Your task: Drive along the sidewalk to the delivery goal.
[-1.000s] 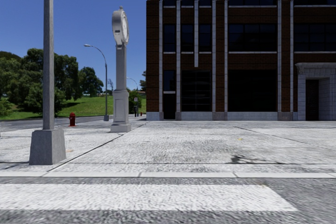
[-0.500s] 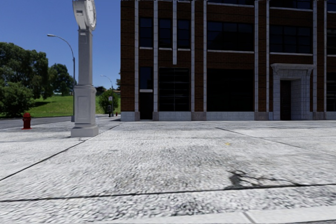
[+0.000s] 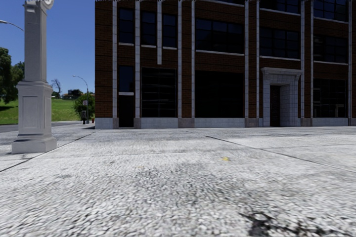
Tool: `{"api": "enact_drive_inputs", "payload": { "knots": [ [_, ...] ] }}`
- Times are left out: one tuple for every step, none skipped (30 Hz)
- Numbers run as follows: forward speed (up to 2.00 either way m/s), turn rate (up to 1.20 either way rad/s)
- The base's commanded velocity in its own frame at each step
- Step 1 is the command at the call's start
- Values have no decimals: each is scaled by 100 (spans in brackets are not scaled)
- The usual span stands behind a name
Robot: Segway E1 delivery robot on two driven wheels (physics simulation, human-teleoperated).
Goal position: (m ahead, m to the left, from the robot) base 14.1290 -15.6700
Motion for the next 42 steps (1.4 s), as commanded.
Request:
{"api": "enact_drive_inputs", "payload": {
  "knots": [
    [164, -38],
    [163, -38],
    [163, -38],
    [163, -38],
    [163, -38],
    [163, -38],
    [163, -38],
    [163, -38],
    [163, -38],
    [163, -38],
    [163, -38],
    [163, -38],
    [163, -38],
    [163, -38],
    [163, -38],
    [163, -38],
    [163, -38],
    [163, -38],
    [163, -38],
    [163, -38],
    [163, -38],
    [163, -38],
    [163, -38],
    [163, -38],
    [163, -38],
    [163, -38],
    [163, -38],
    [163, -38],
    [163, -38],
    [163, -38],
    [163, -38],
    [163, -38],
    [163, -38],
    [163, -38],
    [163, -38],
    [163, -38],
    [163, -38],
    [163, -38],
    [163, -38],
    [163, -38],
    [200, -38],
    [200, -38]
  ]
}}
